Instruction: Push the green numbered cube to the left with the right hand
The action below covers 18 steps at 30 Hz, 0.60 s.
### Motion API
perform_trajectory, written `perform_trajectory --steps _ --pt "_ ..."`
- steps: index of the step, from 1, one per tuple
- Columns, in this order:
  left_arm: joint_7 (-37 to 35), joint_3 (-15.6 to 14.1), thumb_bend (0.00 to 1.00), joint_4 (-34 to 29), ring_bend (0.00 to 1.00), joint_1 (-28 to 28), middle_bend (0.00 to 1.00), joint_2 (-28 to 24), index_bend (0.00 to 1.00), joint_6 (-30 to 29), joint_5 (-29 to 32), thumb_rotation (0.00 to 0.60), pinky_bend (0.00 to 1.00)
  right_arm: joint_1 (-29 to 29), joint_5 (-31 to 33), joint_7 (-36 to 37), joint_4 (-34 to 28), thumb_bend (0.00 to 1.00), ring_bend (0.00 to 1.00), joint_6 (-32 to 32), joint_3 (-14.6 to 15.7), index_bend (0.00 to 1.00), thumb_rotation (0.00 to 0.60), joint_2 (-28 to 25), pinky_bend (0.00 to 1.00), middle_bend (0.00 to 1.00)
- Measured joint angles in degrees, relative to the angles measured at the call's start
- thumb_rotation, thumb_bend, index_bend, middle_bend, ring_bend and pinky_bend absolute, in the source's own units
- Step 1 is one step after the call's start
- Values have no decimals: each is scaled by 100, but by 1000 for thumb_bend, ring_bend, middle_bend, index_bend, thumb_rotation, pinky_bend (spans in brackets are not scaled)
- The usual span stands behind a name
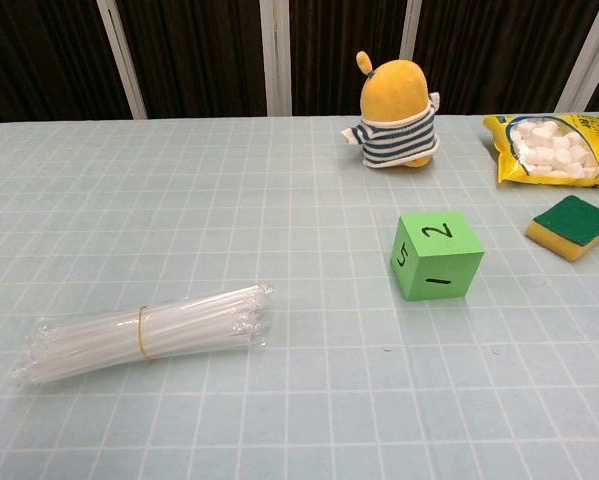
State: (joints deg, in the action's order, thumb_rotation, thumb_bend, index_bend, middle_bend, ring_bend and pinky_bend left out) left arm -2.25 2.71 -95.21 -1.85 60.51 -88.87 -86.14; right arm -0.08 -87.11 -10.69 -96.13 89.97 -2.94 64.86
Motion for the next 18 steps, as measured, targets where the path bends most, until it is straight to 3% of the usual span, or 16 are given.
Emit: perform_trajectory --steps 18 --pt "57 -21 344 32 0 -4 0 43 43 -59 -124 600 0 -38 47 50 34 252 1 -203 42 0 600 4 0 7"
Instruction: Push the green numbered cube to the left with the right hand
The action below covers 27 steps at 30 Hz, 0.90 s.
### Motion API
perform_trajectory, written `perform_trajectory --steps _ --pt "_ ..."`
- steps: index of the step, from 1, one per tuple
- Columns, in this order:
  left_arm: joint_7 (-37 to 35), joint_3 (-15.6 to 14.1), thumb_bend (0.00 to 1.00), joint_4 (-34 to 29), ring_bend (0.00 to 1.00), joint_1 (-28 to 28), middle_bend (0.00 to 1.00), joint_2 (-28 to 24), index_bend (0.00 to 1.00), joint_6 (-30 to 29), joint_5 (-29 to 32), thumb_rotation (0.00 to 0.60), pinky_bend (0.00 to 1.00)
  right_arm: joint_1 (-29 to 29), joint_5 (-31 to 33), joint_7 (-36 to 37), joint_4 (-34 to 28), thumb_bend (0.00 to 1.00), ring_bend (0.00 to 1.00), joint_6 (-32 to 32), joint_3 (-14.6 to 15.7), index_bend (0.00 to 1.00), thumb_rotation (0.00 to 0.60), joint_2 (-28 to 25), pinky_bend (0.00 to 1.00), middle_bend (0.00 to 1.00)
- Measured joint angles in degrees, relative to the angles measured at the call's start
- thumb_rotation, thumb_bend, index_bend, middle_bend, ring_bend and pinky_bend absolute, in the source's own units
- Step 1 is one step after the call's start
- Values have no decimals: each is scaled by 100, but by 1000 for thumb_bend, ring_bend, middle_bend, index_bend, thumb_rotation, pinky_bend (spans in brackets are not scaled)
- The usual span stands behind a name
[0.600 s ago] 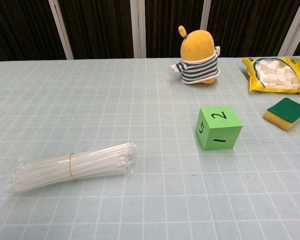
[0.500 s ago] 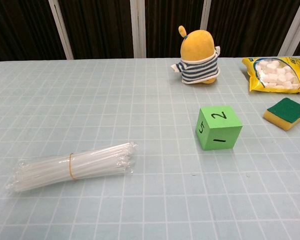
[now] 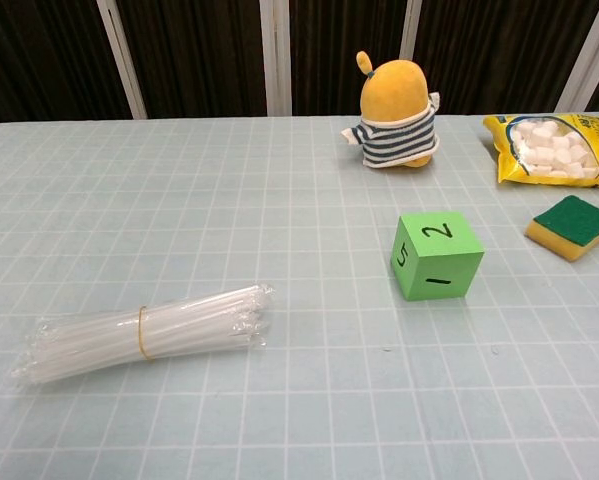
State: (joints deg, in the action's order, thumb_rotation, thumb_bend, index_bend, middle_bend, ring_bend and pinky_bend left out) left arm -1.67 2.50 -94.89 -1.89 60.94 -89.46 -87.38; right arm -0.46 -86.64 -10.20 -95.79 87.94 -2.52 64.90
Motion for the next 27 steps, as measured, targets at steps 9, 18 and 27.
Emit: perform_trajectory --steps 9,18,27 --pt "45 -27 344 -24 0 63 0 -6 43 -98 -37 600 0 -118 -16 284 -149 251 23 -160 -43 0 600 -152 0 7" --pt "97 -17 344 -40 0 45 0 9 43 -63 -23 600 0 -708 425 113 -802 299 466 -808 -516 18 600 -562 464 372" --pt "93 32 344 -66 0 29 0 5 43 -5 114 600 0 -1825 1891 -708 -1351 665 850 -2208 -1110 98 600 -617 721 799"
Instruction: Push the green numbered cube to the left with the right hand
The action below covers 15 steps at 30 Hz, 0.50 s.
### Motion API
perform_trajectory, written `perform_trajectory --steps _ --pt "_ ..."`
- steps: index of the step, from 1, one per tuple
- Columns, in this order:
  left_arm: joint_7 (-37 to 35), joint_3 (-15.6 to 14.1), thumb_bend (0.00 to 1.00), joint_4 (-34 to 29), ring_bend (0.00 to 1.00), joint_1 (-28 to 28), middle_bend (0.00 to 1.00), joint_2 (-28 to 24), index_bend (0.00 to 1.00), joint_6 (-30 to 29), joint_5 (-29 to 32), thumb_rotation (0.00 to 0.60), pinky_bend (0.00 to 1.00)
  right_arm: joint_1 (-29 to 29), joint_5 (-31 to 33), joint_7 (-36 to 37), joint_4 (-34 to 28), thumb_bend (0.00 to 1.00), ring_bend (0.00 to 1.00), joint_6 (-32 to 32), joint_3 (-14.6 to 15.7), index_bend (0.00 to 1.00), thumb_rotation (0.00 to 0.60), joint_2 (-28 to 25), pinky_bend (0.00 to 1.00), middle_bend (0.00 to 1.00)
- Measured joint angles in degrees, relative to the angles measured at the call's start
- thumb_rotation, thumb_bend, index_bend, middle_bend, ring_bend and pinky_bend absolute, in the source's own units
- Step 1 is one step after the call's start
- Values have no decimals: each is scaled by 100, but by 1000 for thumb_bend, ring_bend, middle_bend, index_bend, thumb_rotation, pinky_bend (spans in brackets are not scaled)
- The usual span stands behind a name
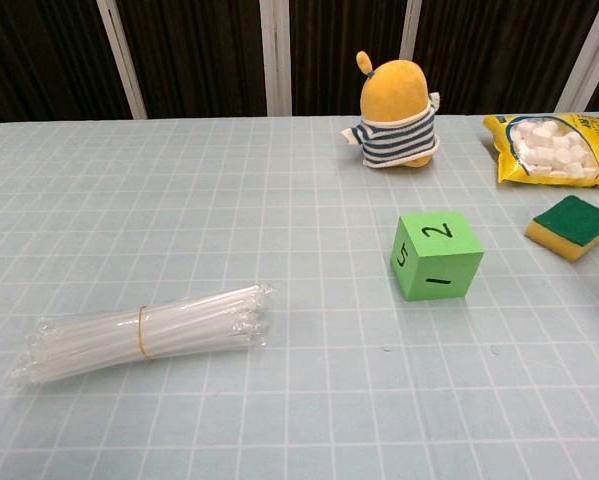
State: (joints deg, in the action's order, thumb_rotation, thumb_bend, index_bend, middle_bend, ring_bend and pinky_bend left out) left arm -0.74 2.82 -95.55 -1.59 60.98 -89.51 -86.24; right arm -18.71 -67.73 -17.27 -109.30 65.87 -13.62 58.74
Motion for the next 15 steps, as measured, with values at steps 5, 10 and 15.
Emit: perform_trajectory --steps 5,10,15 --pt "-72 25 343 -5 0 1 0 -37 43 24 72 600 0 -905 1437 -919 -88 785 875 -741 -148 111 600 102 722 832" --pt "-82 49 344 -9 0 -22 0 -50 43 97 147 600 0 -1860 2810 -2198 -51 819 875 -971 -127 111 600 388 722 832" --pt "-63 64 344 -21 0 -39 0 -55 43 136 195 600 0 -2813 4221 -3020 21 827 875 -1071 -33 112 600 731 722 832"
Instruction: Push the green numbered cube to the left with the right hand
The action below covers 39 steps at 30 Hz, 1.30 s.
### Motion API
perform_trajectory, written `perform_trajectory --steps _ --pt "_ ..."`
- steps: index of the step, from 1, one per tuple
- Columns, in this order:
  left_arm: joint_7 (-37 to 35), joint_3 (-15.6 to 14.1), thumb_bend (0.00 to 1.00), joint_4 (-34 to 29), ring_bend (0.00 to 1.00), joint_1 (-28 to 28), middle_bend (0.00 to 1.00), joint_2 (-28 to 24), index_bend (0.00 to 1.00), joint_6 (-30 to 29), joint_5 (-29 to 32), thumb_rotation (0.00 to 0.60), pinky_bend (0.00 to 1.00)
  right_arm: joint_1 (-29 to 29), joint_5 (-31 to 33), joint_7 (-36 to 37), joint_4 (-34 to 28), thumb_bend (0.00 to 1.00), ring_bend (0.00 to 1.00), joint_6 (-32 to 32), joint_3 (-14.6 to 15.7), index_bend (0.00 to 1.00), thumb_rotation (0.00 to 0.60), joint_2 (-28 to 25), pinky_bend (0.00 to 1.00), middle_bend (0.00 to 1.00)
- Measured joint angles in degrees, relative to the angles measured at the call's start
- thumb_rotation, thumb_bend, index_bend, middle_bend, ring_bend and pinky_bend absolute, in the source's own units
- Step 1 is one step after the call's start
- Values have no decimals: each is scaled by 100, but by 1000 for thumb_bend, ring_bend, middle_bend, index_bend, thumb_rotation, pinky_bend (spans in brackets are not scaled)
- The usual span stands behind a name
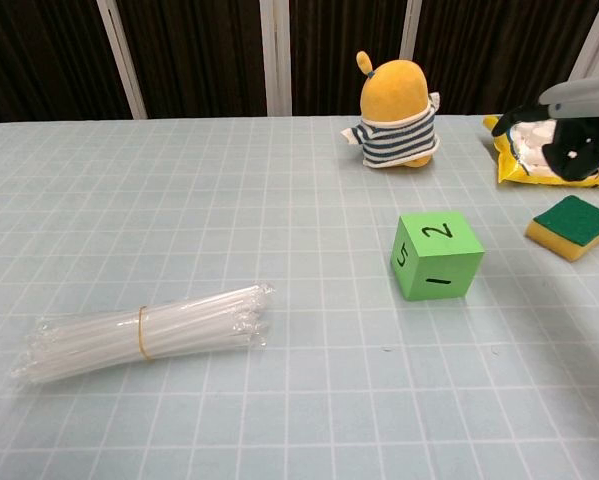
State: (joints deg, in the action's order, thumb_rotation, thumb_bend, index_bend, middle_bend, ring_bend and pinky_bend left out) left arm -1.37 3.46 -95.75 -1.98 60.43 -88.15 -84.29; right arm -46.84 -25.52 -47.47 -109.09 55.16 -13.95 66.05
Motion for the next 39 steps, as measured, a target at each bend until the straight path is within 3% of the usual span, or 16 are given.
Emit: perform_trajectory --steps 5,8,19,39 --pt "12 19 344 -12 0 -14 0 -6 43 38 56 600 0 -829 1023 -539 140 829 875 -72 188 152 600 357 722 832" --pt "14 30 344 -15 0 -16 0 -11 44 46 87 600 0 -1096 1244 -661 227 829 875 -107 330 172 600 552 722 832" --pt "201 36 344 -58 0 -46 0 28 44 112 151 600 0 -1437 1456 -516 370 828 875 -143 544 199 600 687 722 832" --pt "327 31 344 -94 0 -40 0 62 44 102 175 600 0 -1651 1450 -69 106 829 875 -318 940 232 600 362 722 832"
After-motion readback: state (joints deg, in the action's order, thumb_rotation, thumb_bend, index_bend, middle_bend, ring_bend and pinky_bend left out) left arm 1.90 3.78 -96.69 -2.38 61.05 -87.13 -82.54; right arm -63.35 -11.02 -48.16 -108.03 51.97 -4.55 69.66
